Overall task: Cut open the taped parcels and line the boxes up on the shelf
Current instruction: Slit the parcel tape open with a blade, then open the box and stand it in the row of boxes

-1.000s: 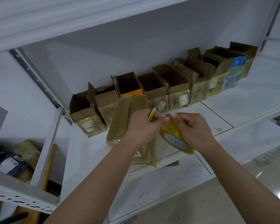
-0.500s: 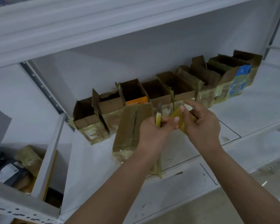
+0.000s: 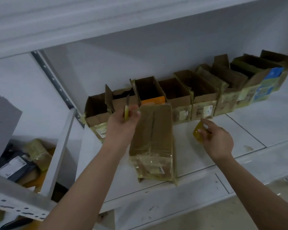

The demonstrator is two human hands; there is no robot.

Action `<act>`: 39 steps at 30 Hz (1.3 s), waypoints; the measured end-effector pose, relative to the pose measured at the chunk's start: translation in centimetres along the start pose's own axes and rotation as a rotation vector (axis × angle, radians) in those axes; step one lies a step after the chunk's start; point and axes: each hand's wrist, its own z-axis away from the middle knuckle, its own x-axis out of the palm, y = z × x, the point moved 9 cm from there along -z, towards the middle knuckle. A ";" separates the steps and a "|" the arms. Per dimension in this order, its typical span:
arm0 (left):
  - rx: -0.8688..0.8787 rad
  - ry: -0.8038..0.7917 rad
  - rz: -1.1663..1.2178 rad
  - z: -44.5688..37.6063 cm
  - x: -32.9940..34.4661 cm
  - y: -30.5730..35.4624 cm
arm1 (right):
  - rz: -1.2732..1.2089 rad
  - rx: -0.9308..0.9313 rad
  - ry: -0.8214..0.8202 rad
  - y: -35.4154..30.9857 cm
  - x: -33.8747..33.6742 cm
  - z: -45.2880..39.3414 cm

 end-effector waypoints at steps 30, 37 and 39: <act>0.519 -0.274 -0.107 4.7 -1.4 -2.0 | -0.405 -0.327 -0.027 -15.4 -4.9 7.5; 0.555 -0.278 -0.122 5.5 0.0 -3.0 | -0.273 -0.368 -0.100 -15.6 -3.0 9.8; 0.592 -0.271 -0.123 5.5 -0.1 -3.0 | -0.270 -0.396 -0.096 -15.7 -3.0 10.1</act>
